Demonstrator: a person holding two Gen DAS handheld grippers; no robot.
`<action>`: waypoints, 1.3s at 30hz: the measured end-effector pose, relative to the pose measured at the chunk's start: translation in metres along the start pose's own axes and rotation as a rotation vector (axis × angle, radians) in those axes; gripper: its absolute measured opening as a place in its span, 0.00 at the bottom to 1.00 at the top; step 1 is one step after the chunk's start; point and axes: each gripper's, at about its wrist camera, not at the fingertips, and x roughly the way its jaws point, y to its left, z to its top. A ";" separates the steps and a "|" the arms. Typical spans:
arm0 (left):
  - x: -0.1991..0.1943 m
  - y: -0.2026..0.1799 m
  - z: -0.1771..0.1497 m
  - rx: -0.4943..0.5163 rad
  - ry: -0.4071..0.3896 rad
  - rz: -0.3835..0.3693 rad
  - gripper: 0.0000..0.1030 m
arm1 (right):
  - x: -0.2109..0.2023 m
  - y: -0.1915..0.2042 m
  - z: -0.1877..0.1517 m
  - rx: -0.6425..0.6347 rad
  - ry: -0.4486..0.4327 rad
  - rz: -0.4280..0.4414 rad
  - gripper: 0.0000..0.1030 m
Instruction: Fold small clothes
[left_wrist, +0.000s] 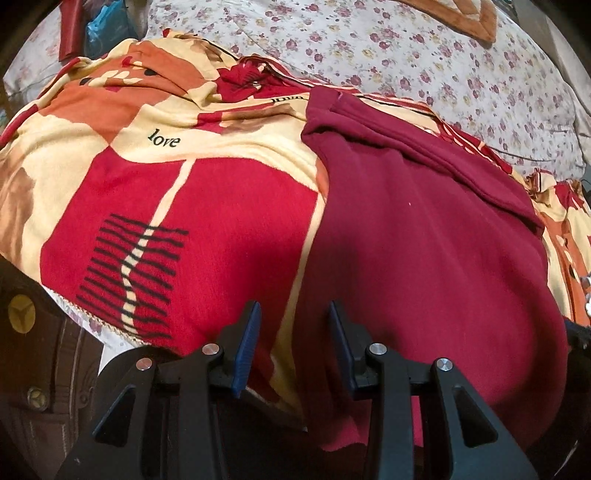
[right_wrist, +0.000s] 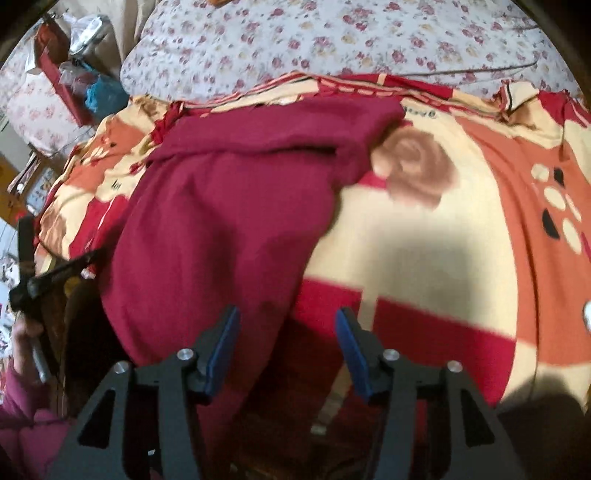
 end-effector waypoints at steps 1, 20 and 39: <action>-0.001 0.000 -0.002 0.004 0.003 0.000 0.16 | -0.001 0.000 -0.005 0.008 0.005 0.009 0.58; -0.012 0.014 -0.036 -0.017 0.105 -0.089 0.16 | 0.010 0.019 -0.047 -0.028 0.121 0.045 0.68; 0.019 -0.011 -0.054 0.094 0.236 -0.073 0.16 | 0.003 0.013 -0.051 -0.011 0.145 0.038 0.71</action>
